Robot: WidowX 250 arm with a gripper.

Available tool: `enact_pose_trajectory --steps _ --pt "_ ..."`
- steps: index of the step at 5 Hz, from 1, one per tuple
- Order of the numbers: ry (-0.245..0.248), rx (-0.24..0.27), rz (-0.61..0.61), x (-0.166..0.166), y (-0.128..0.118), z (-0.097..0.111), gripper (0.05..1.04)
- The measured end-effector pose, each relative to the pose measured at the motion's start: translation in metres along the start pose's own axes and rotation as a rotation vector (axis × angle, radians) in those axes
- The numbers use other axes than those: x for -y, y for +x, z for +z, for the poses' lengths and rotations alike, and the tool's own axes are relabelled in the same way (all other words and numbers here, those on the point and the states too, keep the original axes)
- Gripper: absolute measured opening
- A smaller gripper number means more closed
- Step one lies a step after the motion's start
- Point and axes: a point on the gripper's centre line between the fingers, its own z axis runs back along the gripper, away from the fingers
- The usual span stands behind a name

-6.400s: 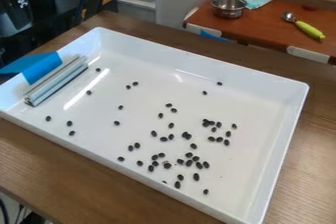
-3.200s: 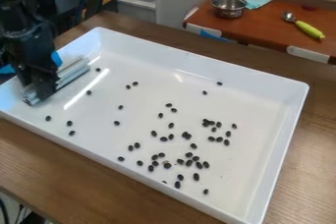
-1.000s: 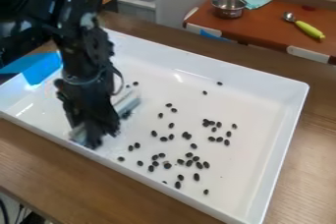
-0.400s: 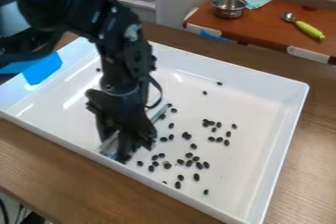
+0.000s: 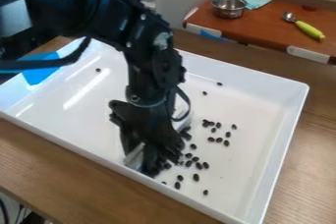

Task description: Sweep into pile

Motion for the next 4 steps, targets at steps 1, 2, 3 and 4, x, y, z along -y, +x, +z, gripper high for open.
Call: enact_pose_trajectory --steps 1,2,3,4 --pt "-0.024 -0.023 -0.001 0.014 -0.001 0.005 0.378" --pt "-0.047 -0.038 0.007 0.024 0.000 0.012 0.378" --pt "-0.066 -0.029 0.011 0.029 0.007 0.019 0.378" --pt "-0.096 -0.011 0.045 0.009 0.015 0.037 0.378"
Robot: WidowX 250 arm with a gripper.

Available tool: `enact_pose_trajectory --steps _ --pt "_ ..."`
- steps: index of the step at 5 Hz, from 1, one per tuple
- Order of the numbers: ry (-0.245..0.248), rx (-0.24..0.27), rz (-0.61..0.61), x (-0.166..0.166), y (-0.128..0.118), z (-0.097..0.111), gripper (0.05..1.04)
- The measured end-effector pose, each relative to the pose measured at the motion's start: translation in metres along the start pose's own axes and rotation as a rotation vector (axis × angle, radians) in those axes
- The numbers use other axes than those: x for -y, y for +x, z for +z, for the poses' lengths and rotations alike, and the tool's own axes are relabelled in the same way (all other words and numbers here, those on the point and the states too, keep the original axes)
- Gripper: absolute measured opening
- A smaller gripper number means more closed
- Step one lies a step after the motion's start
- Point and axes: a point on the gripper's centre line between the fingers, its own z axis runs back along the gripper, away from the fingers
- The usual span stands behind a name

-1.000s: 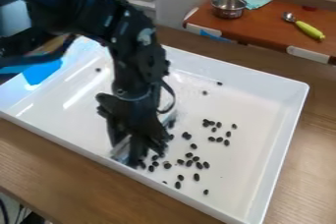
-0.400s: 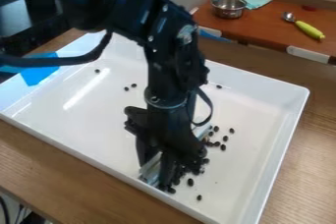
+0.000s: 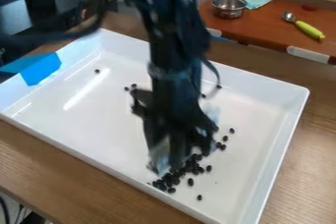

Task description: Sweep into pile

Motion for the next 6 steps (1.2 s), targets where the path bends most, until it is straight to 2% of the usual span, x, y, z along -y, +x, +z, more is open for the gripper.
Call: enact_pose_trajectory --steps 1,2,3,4,5,6 --pt "0.035 0.061 0.071 -0.053 0.012 0.026 0.378" --pt "0.079 0.113 0.031 -0.091 0.016 0.033 0.378" --pt "0.108 0.126 0.021 -0.142 0.024 0.039 0.378" --pt "0.094 0.154 -0.006 -0.182 0.026 0.030 0.378" --pt "0.124 0.195 0.037 -0.209 0.027 0.023 0.378" --pt "0.168 0.209 0.045 -0.224 0.031 0.011 0.378"
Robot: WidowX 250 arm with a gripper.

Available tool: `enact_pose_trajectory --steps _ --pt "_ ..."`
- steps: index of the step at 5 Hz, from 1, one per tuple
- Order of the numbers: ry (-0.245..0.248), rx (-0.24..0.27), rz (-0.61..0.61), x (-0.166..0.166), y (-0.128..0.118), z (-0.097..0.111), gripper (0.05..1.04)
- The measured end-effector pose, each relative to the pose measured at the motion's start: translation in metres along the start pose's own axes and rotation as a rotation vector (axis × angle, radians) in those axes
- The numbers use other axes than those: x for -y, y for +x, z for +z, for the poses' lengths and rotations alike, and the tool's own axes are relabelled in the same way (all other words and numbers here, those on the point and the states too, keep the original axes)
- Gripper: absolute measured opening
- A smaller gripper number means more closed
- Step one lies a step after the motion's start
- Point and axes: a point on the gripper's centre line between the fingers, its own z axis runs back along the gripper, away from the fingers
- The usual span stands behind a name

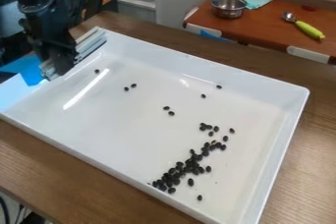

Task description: Sweep into pile

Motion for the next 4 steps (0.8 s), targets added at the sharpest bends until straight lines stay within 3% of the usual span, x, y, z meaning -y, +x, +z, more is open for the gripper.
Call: enact_pose_trajectory --steps 3,4 --pt "0.102 -0.022 0.029 -0.018 -0.002 -0.031 0.378" --pt "0.128 -0.020 0.019 -0.016 0.002 -0.032 0.378"
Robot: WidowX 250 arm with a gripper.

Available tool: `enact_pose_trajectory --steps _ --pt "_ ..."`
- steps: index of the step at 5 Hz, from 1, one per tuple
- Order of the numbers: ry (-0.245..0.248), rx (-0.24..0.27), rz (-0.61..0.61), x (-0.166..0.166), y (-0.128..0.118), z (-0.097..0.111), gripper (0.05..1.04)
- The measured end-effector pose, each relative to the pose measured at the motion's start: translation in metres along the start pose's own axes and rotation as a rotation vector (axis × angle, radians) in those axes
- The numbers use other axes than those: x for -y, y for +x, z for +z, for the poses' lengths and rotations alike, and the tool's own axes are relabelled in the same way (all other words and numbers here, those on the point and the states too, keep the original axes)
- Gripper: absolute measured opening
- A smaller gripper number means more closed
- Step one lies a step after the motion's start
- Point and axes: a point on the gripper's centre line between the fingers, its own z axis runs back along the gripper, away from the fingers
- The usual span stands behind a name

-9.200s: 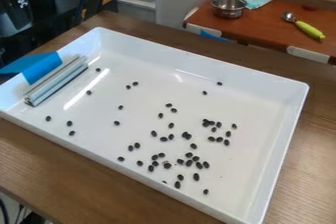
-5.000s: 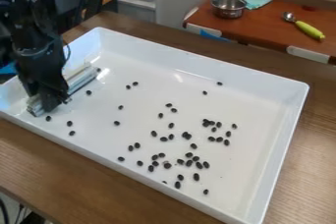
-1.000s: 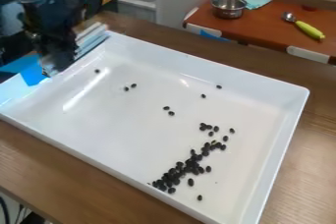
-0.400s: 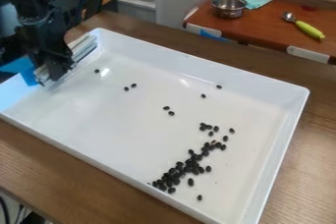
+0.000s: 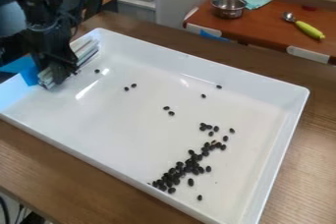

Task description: Sweep into pile

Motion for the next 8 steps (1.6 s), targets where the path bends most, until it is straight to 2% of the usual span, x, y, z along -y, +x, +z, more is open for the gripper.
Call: enact_pose_trajectory --steps 2,3,4,5,7,8 --pt "-0.014 -0.077 -0.036 0.022 -0.001 -0.004 0.378" --pt "-0.013 -0.122 -0.048 0.036 0.008 -0.006 0.378" --pt "-0.009 -0.133 -0.065 0.050 0.014 -0.006 0.378" --pt "-0.025 -0.127 -0.105 0.073 0.020 -0.002 0.378" --pt "-0.098 -0.156 -0.174 0.128 0.015 0.014 0.378" --pt "-0.106 -0.148 -0.195 0.146 0.015 0.018 0.378"
